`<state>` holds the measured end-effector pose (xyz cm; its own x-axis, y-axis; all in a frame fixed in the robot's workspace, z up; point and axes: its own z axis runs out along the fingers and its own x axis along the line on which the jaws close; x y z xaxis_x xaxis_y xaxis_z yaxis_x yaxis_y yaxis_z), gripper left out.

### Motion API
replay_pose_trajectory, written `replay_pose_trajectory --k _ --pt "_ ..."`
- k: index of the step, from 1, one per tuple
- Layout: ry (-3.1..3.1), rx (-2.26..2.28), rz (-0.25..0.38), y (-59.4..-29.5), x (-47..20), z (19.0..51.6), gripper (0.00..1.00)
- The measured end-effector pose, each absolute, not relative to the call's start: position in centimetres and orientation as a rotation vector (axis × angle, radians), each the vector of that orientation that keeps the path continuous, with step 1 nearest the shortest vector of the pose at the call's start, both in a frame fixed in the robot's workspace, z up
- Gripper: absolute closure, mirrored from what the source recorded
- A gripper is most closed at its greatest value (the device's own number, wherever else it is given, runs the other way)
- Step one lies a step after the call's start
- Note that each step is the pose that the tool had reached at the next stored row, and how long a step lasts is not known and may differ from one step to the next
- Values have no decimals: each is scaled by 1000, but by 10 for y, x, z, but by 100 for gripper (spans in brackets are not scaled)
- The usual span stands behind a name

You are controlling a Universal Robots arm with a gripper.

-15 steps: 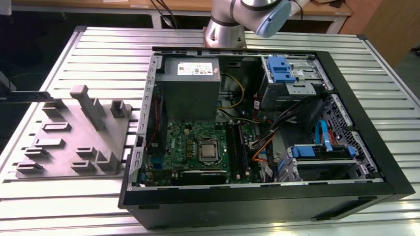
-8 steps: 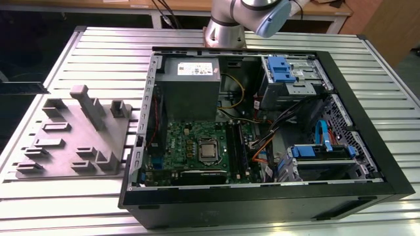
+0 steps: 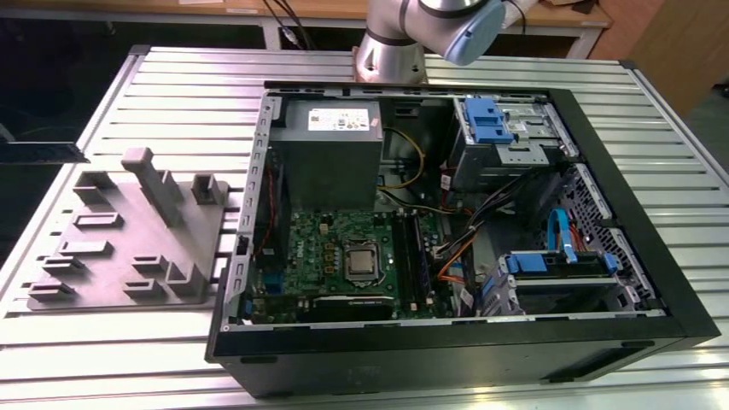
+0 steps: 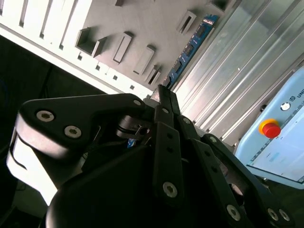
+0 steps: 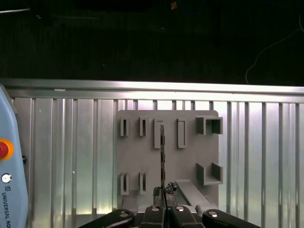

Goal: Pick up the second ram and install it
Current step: 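Pick up the second ram and move it above second insertion slot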

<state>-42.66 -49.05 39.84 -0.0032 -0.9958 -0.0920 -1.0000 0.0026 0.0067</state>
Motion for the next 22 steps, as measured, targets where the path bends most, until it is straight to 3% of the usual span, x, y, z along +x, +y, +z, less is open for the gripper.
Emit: replay_pose_trajectory --k 22 --pt "2180 -2174 108 -491 -349 398 92"
